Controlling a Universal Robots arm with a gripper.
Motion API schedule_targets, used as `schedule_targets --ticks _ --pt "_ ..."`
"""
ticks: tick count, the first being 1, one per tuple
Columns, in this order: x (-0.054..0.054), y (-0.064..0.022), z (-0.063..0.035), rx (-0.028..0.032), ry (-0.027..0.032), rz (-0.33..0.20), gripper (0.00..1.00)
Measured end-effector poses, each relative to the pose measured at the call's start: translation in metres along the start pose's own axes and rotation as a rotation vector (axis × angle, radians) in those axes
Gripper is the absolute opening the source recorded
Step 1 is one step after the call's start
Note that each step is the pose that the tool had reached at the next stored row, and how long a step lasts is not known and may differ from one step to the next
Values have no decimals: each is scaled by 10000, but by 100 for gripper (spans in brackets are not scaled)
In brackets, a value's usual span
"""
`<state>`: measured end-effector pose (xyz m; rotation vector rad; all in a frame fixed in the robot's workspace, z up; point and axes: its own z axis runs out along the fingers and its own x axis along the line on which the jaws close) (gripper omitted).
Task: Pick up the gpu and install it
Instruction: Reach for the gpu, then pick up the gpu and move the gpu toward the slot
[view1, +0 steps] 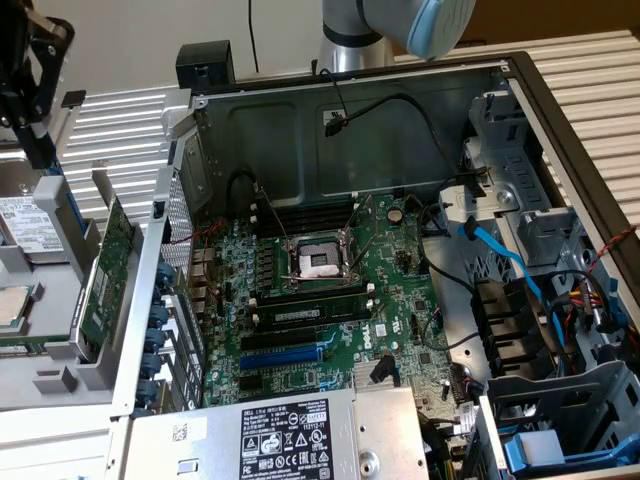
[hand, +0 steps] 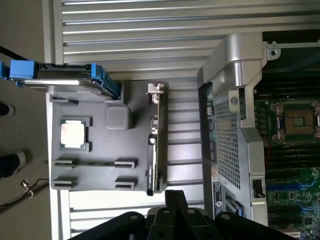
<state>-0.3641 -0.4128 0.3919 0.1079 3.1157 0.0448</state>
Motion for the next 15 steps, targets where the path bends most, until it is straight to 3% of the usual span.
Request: schedule_targets --ticks 6,15 --pt "258 -27 9 1 3 1 11" --pt "259 -27 9 0 3 0 11"
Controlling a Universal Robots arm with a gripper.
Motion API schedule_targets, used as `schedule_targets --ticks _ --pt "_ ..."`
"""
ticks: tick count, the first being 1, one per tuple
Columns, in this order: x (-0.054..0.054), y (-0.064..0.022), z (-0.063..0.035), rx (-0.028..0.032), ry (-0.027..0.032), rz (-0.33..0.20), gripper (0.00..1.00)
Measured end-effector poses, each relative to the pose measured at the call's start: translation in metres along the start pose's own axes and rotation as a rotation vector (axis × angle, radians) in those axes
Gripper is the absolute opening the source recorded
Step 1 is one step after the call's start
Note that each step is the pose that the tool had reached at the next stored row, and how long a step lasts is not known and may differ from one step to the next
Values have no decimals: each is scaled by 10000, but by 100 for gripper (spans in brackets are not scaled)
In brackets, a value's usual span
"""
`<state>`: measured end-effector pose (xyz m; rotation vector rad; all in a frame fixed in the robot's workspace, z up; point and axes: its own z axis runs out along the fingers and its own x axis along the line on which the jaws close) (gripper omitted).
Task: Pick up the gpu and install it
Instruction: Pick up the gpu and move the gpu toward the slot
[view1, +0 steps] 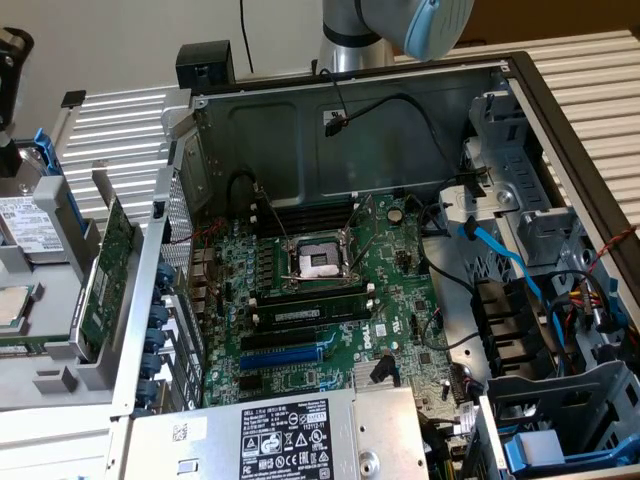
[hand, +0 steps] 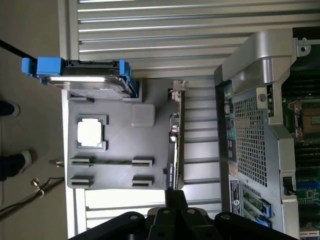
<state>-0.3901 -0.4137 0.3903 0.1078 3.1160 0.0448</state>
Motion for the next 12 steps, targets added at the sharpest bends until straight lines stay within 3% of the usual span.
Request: schedule_targets --ticks 12 --pt "0 0 8 0 2 0 11"
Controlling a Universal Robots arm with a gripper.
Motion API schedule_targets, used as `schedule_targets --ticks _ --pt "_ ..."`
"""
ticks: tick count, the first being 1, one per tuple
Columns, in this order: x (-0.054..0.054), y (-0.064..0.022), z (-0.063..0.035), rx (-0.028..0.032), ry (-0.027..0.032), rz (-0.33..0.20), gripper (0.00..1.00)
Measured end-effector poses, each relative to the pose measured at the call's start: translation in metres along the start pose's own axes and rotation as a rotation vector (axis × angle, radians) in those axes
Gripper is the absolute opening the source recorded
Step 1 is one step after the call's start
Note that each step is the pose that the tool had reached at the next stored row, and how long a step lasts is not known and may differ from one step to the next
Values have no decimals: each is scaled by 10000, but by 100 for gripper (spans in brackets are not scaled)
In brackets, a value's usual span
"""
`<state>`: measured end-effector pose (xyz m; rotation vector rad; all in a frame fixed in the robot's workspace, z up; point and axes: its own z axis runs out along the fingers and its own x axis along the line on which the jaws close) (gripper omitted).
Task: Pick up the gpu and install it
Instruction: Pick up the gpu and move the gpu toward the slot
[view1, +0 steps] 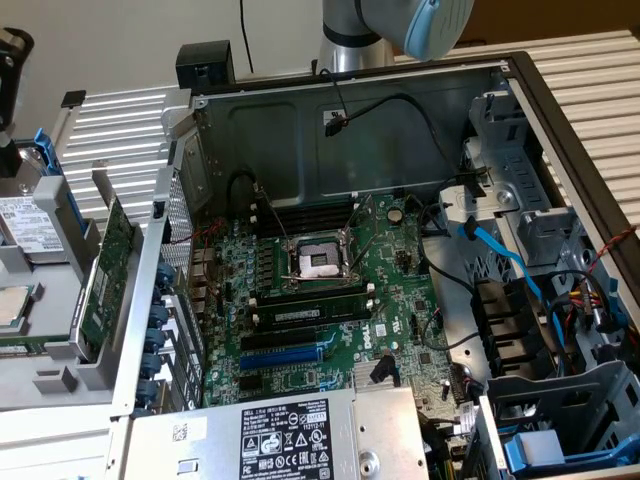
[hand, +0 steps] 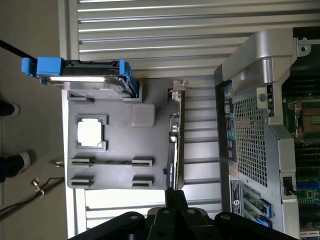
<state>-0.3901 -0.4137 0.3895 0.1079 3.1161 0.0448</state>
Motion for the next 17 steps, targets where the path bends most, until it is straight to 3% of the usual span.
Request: schedule_targets --ticks 5,9,11,14,17 --pt "6 -2 32 20 -4 -1 11" --pt "-4 -1 66 9 -96 -2 11" --pt "-6 -2 83 -14 -136 -3 11" --pt "-5 -2 101 -117 -139 -1 11" --pt "-6 -2 101 -120 -139 0 11"
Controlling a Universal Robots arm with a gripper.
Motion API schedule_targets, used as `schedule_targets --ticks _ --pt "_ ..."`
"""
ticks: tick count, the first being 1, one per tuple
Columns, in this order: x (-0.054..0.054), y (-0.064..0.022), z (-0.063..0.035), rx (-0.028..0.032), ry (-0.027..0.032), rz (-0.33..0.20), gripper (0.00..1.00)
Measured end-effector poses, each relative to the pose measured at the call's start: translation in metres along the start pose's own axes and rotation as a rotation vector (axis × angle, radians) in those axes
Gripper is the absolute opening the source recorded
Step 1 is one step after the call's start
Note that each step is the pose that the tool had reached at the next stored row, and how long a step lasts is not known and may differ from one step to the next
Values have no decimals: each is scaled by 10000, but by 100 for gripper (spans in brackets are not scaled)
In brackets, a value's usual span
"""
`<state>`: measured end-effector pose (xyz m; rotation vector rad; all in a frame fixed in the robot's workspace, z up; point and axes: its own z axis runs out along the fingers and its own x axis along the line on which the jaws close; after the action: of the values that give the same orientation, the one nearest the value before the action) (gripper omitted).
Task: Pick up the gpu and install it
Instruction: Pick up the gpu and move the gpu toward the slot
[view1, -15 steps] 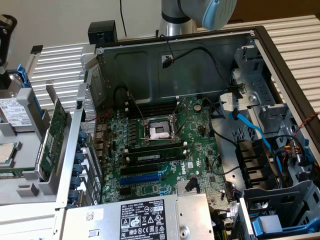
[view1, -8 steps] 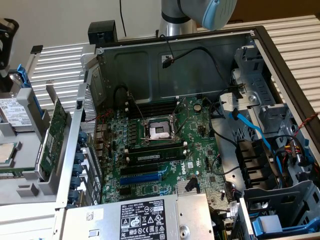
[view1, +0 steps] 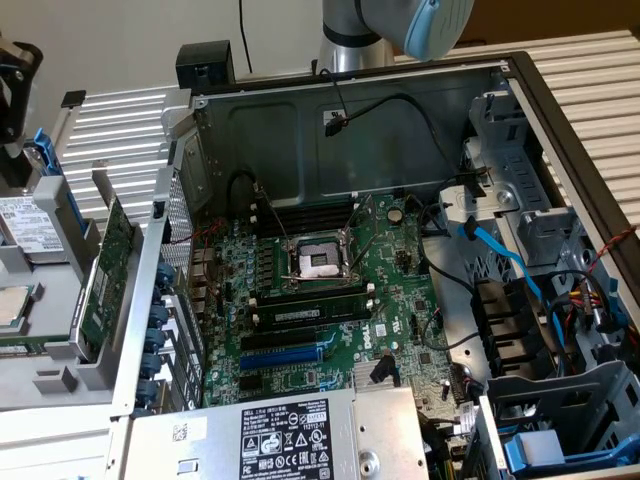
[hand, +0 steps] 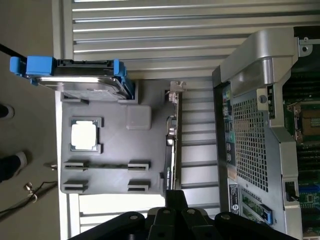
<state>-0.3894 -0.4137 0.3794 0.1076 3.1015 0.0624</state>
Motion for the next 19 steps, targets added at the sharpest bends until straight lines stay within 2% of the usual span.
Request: schedule_targets --ticks 8,14,19 --pt "1 9 21 -2 -3 -1 11" --pt "31 4 126 -4 -11 -1 11" --pt "35 1 206 -39 -38 0 11"
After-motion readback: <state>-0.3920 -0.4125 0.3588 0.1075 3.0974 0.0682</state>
